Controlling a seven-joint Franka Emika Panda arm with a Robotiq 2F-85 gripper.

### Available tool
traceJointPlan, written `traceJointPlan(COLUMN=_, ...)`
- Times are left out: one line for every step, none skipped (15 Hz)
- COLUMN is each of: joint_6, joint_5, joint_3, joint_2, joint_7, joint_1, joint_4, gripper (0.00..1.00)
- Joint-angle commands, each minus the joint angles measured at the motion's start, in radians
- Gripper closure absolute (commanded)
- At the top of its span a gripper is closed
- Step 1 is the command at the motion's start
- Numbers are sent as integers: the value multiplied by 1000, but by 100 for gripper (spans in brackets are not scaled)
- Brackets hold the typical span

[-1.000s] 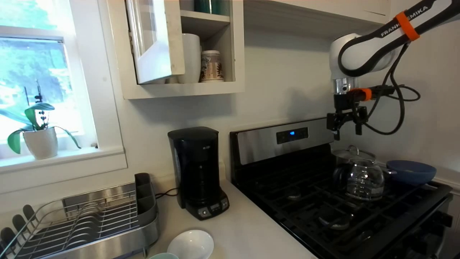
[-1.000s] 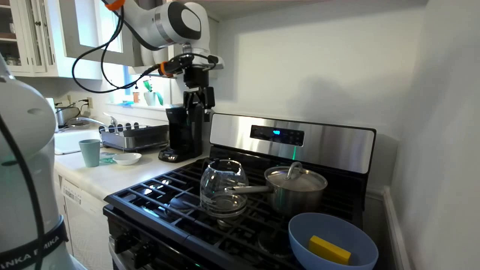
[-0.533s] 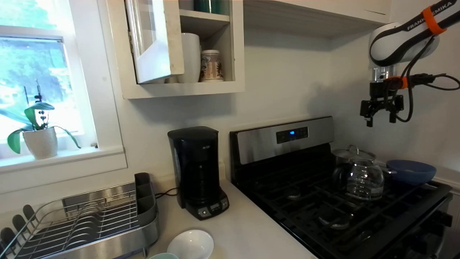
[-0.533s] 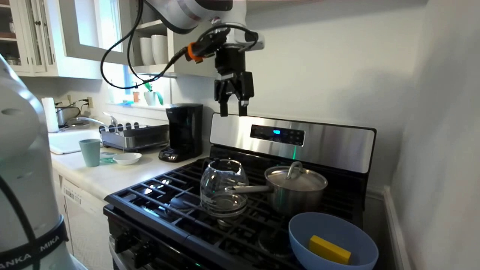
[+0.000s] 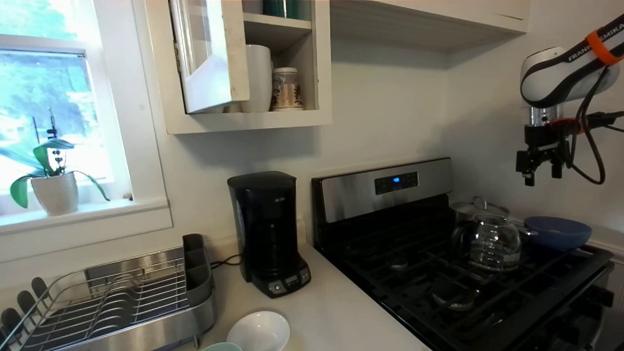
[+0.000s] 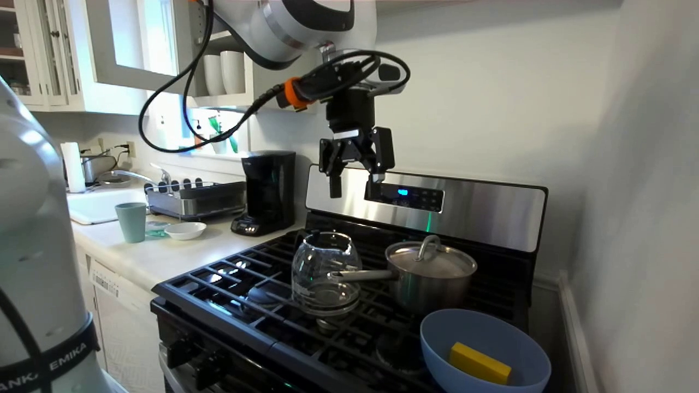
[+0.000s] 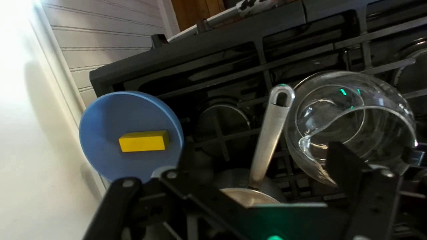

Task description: Put the blue bowl on the cupboard to the left

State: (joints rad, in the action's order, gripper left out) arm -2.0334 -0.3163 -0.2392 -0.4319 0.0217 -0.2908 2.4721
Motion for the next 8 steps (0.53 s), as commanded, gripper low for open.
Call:
traceJointPlan(joint_6=1, joint_5=1, joint_3=3, joint_2=0, joint_7=1, joint_1=-1, joint_4=-2, gripper=0)
traceJointPlan(joint_6=1, joint_5=1, joint_3=5, joint_2=1, joint_7=1, joint_1=-1, joint_4=-3, gripper=0)
traceJointPlan(joint_6=1, joint_5=1, joint_3=5, joint_2=0, joint_7=1, joint_1=0, joint_4=-3, gripper=0)
traceJointPlan(joint_6=1, joint_5=1, joint_3=5, joint_2=0, joint_7=1, joint_1=0, joint_4=-3, gripper=0)
traceJointPlan(joint_6=1, joint_5=1, joint_3=5, joint_2=0, joint_7=1, joint_1=0, joint_4=-3, gripper=0)
traceJointPlan(joint_6=1, joint_5=1, joint_3=5, joint_2=0, joint_7=1, joint_1=0, joint_4=-3, gripper=0)
traceJointPlan(joint_6=-3, joint_5=13, joint_3=-4, joint_2=24, joint_7=21, joint_1=6, joint_4=-20, gripper=0)
traceJointPlan(joint_6=7, joint_5=58, joint_3=-33, joint_2=56, joint_7=81, joint_1=21, joint_4=-56, gripper=0)
